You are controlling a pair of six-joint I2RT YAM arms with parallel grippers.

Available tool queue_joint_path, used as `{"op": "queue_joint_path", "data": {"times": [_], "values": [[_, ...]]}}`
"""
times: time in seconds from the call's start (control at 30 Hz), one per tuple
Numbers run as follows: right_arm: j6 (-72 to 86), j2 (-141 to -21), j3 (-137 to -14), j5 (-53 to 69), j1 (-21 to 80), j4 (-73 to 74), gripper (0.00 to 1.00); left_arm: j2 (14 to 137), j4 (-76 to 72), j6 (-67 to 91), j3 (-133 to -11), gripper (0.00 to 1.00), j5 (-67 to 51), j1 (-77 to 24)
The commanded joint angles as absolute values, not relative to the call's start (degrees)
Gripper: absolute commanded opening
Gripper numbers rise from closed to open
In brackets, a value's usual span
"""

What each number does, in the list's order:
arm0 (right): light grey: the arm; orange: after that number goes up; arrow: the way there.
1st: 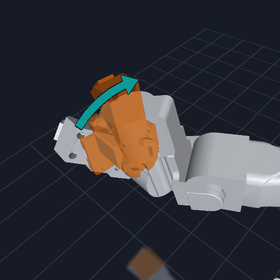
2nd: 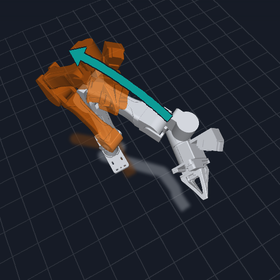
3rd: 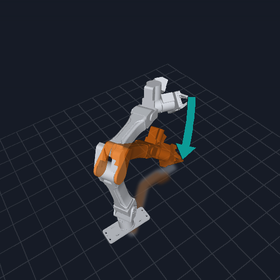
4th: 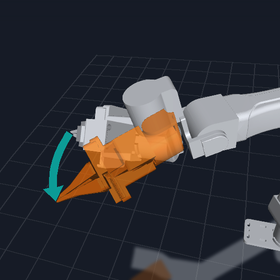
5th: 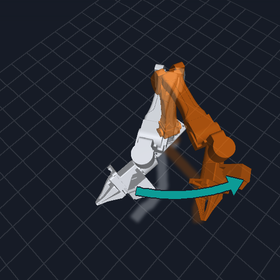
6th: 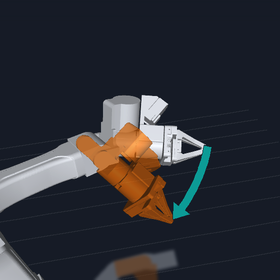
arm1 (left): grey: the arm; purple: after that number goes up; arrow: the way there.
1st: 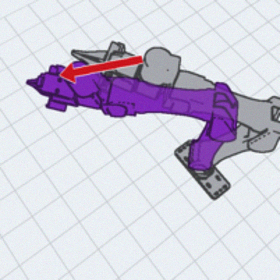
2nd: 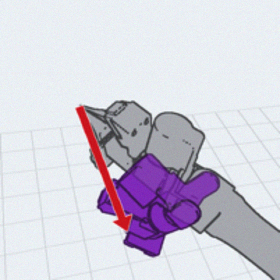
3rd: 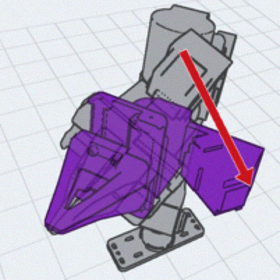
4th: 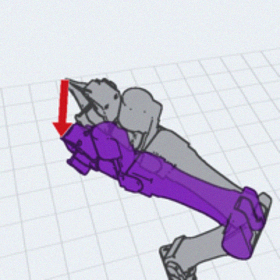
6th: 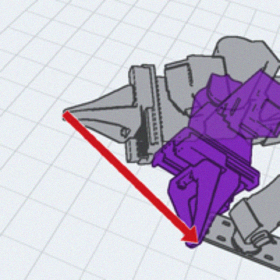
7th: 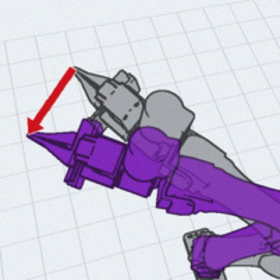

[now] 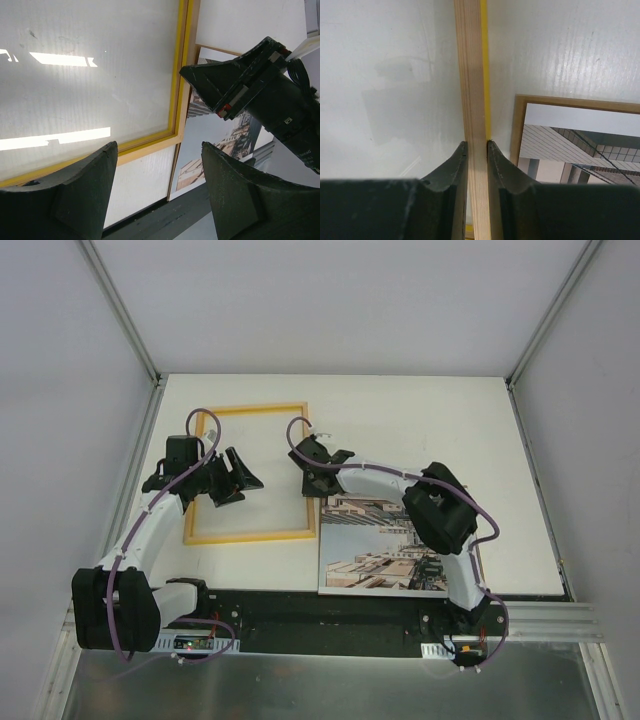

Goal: Put the photo into the frame
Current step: Move the frame body to the center of the board.

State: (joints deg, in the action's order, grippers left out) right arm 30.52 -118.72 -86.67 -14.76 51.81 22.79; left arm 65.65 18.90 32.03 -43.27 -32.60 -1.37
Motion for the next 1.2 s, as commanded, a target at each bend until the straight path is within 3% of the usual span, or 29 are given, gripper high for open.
{"op": "queue_joint_path", "data": {"times": [0.0, 0.3, 0.4, 0.63, 0.9, 1.17], "values": [[34.5, -116.3, -83.5, -14.1, 52.6, 21.6, 0.02, 63.6, 19.3, 30.8, -42.3, 0.67, -33.7, -0.6], [36.7, -113.7, -78.8, -13.4, 53.9, 18.5, 0.11, 62.8, 19.3, 31.0, -41.7, 0.68, -33.8, -0.6], [36.7, -113.1, -78.2, -13.1, 54.2, 18.1, 0.19, 63.0, 19.3, 31.1, -41.8, 0.68, -33.8, -0.6], [33.8, -110.0, -78.5, -12.8, 54.1, 17.9, 0.48, 62.6, 19.2, 30.8, -41.9, 0.73, -34.8, -0.6], [29.4, -101.2, -77.3, -11.1, 51.6, 18.3, 0.57, 60.6, 18.5, 31.2, -40.2, 0.72, -37.1, -2.5], [27.3, -83.3, -62.6, -10.9, 42.0, 19.0, 0.58, 67.6, 11.4, 37.9, -42.6, 0.70, -26.8, -21.1]]}}
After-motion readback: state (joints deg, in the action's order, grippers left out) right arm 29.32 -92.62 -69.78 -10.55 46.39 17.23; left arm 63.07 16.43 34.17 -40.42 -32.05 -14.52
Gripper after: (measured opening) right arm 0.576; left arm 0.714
